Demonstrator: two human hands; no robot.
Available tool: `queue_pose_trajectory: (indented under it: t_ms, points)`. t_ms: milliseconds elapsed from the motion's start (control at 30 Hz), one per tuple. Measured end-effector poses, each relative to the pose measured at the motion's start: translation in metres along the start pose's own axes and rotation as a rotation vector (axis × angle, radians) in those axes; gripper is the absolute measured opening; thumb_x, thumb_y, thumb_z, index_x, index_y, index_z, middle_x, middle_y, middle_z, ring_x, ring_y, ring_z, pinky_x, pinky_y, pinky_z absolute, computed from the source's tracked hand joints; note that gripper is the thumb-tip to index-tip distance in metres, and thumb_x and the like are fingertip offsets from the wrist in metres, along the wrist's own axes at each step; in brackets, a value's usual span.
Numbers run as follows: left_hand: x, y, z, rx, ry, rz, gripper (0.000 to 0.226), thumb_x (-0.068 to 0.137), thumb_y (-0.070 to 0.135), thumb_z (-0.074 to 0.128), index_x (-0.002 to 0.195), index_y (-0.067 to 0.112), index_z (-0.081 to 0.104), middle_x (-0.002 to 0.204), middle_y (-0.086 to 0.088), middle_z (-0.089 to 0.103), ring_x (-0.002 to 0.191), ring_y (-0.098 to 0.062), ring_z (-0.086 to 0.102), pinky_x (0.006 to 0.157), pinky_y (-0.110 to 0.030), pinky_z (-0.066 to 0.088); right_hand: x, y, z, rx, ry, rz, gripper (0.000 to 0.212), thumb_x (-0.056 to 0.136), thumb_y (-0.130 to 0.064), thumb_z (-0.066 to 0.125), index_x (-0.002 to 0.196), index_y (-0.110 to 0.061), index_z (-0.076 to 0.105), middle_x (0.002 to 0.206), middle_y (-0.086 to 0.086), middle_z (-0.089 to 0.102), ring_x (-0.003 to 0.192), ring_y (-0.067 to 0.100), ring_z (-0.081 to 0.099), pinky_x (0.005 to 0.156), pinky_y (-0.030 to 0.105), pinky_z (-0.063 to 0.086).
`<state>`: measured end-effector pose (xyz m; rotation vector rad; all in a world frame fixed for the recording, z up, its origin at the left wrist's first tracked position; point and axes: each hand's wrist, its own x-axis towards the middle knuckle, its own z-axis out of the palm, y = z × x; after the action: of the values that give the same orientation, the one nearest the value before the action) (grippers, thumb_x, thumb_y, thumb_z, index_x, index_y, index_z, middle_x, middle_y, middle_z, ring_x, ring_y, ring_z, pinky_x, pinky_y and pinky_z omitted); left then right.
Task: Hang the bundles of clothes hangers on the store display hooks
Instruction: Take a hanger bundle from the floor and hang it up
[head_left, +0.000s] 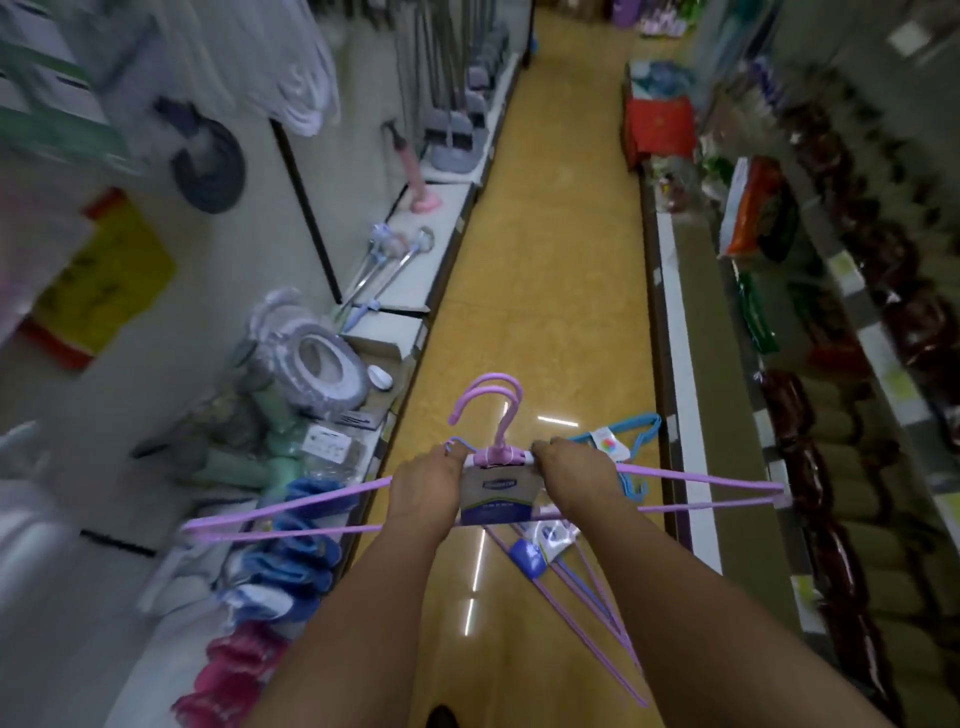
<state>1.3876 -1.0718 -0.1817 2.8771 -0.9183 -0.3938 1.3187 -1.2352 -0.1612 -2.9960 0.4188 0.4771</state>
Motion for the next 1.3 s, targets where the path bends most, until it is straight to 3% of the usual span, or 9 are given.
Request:
queue_pose_trajectory:
  t_ms: [100, 267, 467, 600, 800, 933, 1100, 1300]
  points:
    - [-0.024, -0.006, -0.021, -0.006, 0.05, -0.115, 0.029, 0.096, 0.012, 0.036, 0.124, 0.017, 0.044, 0.116, -0.009, 0.054, 0.106, -0.029, 0.054, 0.083, -0.038, 0.04, -0.013, -0.015, -0.029, -0.068, 0.024, -0.15, 0.025, 0.098, -0.019, 0.039, 0.119, -0.015, 0.049, 0.113, 0.012, 0.057, 0.103, 0.033, 0.059, 0.067, 0.033, 0.034]
    - [-0.071, -0.013, -0.042, -0.006, 0.09, -0.303, 0.028, 0.097, 0.015, 0.036, 0.123, 0.017, 0.045, 0.119, -0.009, 0.054, 0.109, -0.03, 0.053, 0.083, -0.04, 0.042, -0.031, -0.045, -0.051, -0.126, 0.027, -0.306, 0.028, 0.099, -0.018, 0.037, 0.124, -0.013, 0.048, 0.119, 0.012, 0.057, 0.108, 0.032, 0.057, 0.079, 0.034, 0.044]
    - [-0.144, -0.013, -0.042, -0.059, 0.095, -0.519, 0.049, 0.089, 0.015, 0.051, 0.136, 0.021, 0.039, 0.127, -0.008, 0.051, 0.119, -0.03, 0.049, 0.092, -0.039, 0.041, -0.06, -0.081, -0.051, -0.218, 0.029, -0.51, 0.031, 0.1, -0.015, 0.036, 0.129, -0.014, 0.044, 0.125, 0.01, 0.053, 0.111, 0.031, 0.058, 0.082, 0.036, 0.046]
    - [-0.202, -0.013, -0.038, -0.122, 0.151, -0.677, 0.038, 0.096, 0.022, 0.045, 0.134, 0.023, 0.043, 0.127, -0.008, 0.051, 0.118, -0.028, 0.05, 0.09, -0.037, 0.042, -0.086, -0.113, -0.045, -0.285, 0.07, -0.649, 0.033, 0.099, -0.014, 0.036, 0.131, -0.017, 0.045, 0.127, 0.007, 0.054, 0.112, 0.028, 0.059, 0.082, 0.034, 0.047]
    - [-0.299, -0.023, -0.017, -0.2, 0.171, -0.899, 0.043, 0.094, 0.019, 0.045, 0.136, 0.025, 0.041, 0.124, -0.008, 0.052, 0.116, -0.028, 0.052, 0.088, -0.038, 0.045, -0.138, -0.177, -0.03, -0.387, 0.074, -0.894, 0.032, 0.099, -0.012, 0.037, 0.131, -0.013, 0.042, 0.125, 0.009, 0.057, 0.112, 0.028, 0.059, 0.083, 0.034, 0.047]
    - [-0.368, -0.031, -0.006, -0.195, 0.205, -1.043, 0.031, 0.099, 0.024, 0.04, 0.13, 0.021, 0.046, 0.118, -0.008, 0.053, 0.112, -0.028, 0.053, 0.083, -0.038, 0.044, -0.183, -0.228, -0.017, -0.431, 0.056, -1.036, 0.034, 0.096, -0.014, 0.042, 0.13, -0.014, 0.043, 0.126, 0.01, 0.056, 0.114, 0.025, 0.057, 0.089, 0.035, 0.046]
    - [-0.463, -0.038, 0.014, -0.222, 0.24, -1.185, 0.031, 0.103, 0.028, 0.032, 0.129, 0.02, 0.047, 0.117, -0.008, 0.054, 0.109, -0.029, 0.055, 0.081, -0.039, 0.045, -0.256, -0.286, 0.002, -0.502, 0.049, -1.184, 0.035, 0.095, -0.012, 0.047, 0.13, -0.014, 0.044, 0.123, 0.01, 0.058, 0.112, 0.029, 0.058, 0.085, 0.037, 0.046]
    - [-0.591, -0.043, 0.036, -0.26, 0.261, -1.33, 0.031, 0.101, 0.023, 0.036, 0.131, 0.023, 0.045, 0.12, -0.009, 0.053, 0.109, -0.03, 0.056, 0.085, -0.038, 0.047, -0.363, -0.353, 0.036, -0.564, 0.099, -1.364, 0.03, 0.099, -0.011, 0.037, 0.129, -0.012, 0.042, 0.121, 0.012, 0.056, 0.109, 0.03, 0.057, 0.076, 0.036, 0.041]
